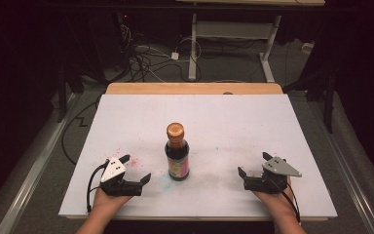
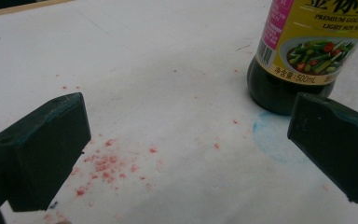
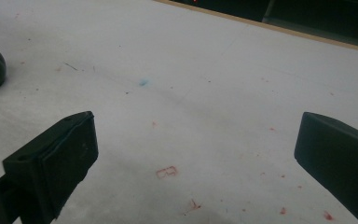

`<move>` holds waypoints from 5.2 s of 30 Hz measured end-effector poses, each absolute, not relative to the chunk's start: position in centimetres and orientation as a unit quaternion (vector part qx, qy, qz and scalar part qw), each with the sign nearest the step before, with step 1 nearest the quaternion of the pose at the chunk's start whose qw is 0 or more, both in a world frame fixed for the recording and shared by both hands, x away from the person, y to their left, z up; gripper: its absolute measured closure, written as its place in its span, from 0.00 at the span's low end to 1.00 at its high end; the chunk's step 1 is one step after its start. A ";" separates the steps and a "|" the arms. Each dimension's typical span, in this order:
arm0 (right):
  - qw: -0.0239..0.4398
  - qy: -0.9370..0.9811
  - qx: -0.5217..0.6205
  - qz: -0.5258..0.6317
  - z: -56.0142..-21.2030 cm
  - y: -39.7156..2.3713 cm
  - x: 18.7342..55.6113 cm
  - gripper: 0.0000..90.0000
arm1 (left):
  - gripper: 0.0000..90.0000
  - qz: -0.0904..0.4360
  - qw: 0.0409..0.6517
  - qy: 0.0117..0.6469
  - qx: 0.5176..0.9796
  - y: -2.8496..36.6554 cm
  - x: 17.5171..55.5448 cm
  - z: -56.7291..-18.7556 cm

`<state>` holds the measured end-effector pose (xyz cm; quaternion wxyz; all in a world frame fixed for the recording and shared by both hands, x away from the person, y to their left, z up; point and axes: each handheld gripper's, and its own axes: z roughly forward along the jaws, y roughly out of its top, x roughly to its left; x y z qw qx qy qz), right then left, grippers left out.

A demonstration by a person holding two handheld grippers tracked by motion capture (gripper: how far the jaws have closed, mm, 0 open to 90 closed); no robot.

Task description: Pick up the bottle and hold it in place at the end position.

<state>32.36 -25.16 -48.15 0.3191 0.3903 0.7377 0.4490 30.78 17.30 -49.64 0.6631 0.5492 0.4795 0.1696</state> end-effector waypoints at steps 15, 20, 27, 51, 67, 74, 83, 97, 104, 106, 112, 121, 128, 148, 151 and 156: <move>0.321 0.734 0.391 0.452 -48.2 -25.3 32.3 0.00 | 0.00 0.172 0.662 0.476 0.554 17.2 30.7 -49.7; 0.320 0.735 0.391 0.453 -48.2 -25.3 32.3 0.00 | 0.00 0.171 0.660 0.476 0.556 17.2 30.7 -49.7; 0.318 0.734 0.393 0.453 -48.2 -25.3 32.3 0.00 | 0.00 0.160 0.661 0.478 0.556 17.2 30.7 -49.5; 0.318 0.736 0.392 0.451 -48.2 -25.2 32.4 0.00 | 0.00 0.116 0.676 0.457 0.567 14.6 29.2 -47.3; 0.319 0.737 0.390 0.451 -48.2 -25.2 32.3 0.00 | 0.00 0.102 0.685 0.438 0.573 12.5 29.5 -46.3; 0.320 0.736 0.390 0.451 -48.2 -25.2 32.3 0.00 | 0.00 0.095 0.693 0.429 0.571 11.3 30.0 -45.5; 0.319 0.737 0.390 0.452 -48.2 -25.2 32.3 0.00 | 0.00 0.087 0.692 0.424 0.578 9.7 30.8 -45.2; 0.319 0.736 0.389 0.452 -48.2 -25.2 32.3 0.00 | 0.00 0.071 0.690 0.428 0.579 8.2 32.6 -45.0; 0.319 0.736 0.389 0.453 -48.2 -25.2 32.3 0.00 | 0.10 0.061 0.697 0.420 0.578 7.9 32.9 -44.7; 0.319 0.736 0.389 0.453 -48.2 -25.2 32.3 0.00 | 0.17 0.057 0.701 0.415 0.577 7.8 32.9 -44.6; 0.319 0.736 0.389 0.453 -48.2 -25.2 32.3 0.00 | 0.29 0.062 0.700 0.413 0.579 7.7 33.0 -44.6; 0.318 0.736 0.389 0.454 -48.2 -25.3 32.3 0.00 | 0.32 0.078 0.700 0.416 0.575 7.5 32.7 -44.5; 0.316 0.734 0.390 0.456 -48.1 -25.3 32.3 0.00 | 0.32 0.077 0.697 0.415 0.580 7.3 33.2 -44.0; 0.316 0.733 0.390 0.459 -48.1 -25.4 32.2 0.00 | 0.32 0.081 0.698 0.422 0.573 6.4 37.4 -42.8; 0.315 0.734 0.388 0.460 -48.1 -25.4 32.2 0.00 | 0.32 0.081 0.702 0.421 0.568 6.1 38.1 -42.6; 0.315 0.733 0.389 0.460 -48.1 -25.4 32.2 0.00 | 0.32 0.079 0.707 0.420 0.563 5.6 39.4 -42.3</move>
